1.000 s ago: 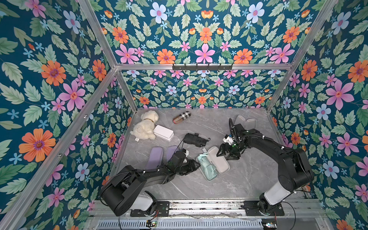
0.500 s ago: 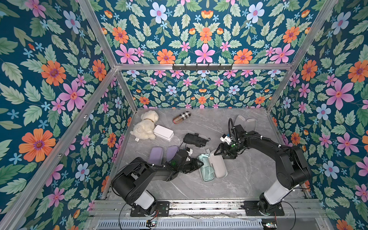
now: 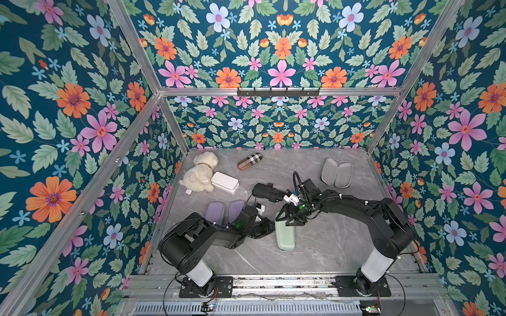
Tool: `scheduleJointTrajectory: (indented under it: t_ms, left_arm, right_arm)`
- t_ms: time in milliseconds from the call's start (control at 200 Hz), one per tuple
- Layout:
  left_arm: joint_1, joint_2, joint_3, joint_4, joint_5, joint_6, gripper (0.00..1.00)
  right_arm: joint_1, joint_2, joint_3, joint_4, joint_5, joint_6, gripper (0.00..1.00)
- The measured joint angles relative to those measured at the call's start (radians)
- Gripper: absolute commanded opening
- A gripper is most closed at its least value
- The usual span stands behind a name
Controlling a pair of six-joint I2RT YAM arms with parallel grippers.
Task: Put umbrellas into zippered umbrella sleeves
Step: Close the umbrella sleeve at the center of the board.
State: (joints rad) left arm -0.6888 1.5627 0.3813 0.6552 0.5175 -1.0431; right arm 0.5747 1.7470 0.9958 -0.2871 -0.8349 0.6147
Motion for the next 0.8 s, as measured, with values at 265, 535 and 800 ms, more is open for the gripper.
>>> scheduleJointTrajectory:
  t_ms: [265,535,800]
  left_arm:
    - [0.110,-0.190,-0.037,-0.107,0.036,0.060,0.49]
    - [-0.018,-0.093,0.032,-0.138,0.034,0.100,0.59]
    - [-0.033,-0.056,0.100,-0.256,0.027,0.198,0.50]
  right_arm:
    - [-0.009,0.013,-0.055,0.085,-0.040,0.010,0.75]
    - [-0.024,0.005,-0.085,0.208,-0.100,0.118,0.68]
    - [-0.123,-0.174,-0.168,0.178,-0.036,0.167,0.64]
